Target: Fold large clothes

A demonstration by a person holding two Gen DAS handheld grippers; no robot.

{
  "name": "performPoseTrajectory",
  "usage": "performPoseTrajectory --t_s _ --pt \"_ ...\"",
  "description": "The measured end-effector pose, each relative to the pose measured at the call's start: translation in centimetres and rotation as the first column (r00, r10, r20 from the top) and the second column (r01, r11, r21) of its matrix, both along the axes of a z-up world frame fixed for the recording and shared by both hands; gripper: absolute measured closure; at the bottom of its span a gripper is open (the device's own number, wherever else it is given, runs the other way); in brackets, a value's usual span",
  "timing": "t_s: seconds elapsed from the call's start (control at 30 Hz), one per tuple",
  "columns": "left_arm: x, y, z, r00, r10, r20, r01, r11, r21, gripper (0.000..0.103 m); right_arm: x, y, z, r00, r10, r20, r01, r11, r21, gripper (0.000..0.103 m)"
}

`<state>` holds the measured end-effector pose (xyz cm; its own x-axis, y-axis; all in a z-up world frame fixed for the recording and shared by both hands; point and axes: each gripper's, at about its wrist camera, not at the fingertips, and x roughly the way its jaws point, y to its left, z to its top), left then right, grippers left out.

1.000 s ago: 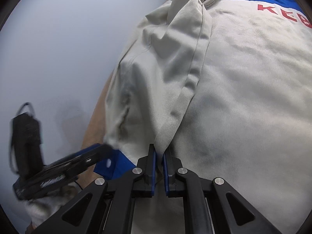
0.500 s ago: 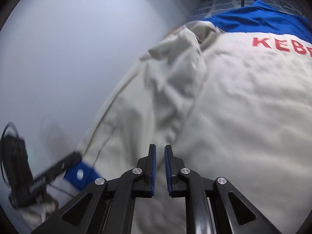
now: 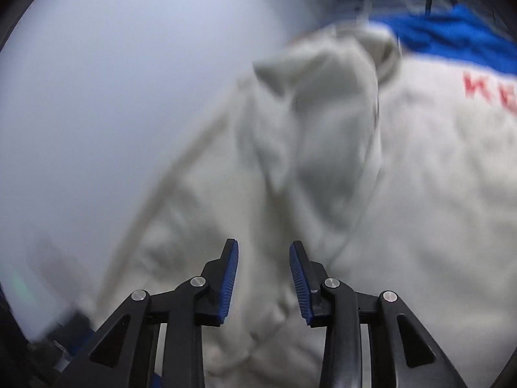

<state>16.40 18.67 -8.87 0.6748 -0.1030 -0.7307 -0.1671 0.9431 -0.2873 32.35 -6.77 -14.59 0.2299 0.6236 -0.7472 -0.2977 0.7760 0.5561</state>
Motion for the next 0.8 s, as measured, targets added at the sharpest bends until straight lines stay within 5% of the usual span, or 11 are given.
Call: performPoseTrajectory --t_s 0.13,0.23,0.3,0.47,0.8 --pt "-0.7 -1.4 0.2 0.999 -0.042 0.006 0.042 0.998 0.042 0.099 3.1 0.7 4.6 0.999 -0.015 0.052 0.015 1.000 0.002 0.034" --pt "-1.3 -2.2 0.7 0.997 -0.070 0.015 0.068 0.995 0.068 0.099 4.7 2.9 5.5 0.999 0.001 0.039 0.001 0.999 -0.036 0.034" --pt "-1.7 -2.7 1.1 0.996 -0.086 0.027 0.083 0.993 0.088 0.099 5.6 5.0 5.5 0.999 0.011 0.036 -0.007 0.994 -0.110 0.042" --pt "-2.4 -3.0 1.1 0.992 -0.120 0.036 0.115 0.987 0.114 0.099 5.7 9.2 3.7 0.997 0.072 0.001 -0.070 0.969 -0.237 0.096" --pt "-4.5 -4.3 2.2 0.976 -0.207 0.074 0.198 0.973 0.117 0.099 2.8 3.7 7.7 0.996 0.011 0.083 0.000 0.992 -0.126 0.103"
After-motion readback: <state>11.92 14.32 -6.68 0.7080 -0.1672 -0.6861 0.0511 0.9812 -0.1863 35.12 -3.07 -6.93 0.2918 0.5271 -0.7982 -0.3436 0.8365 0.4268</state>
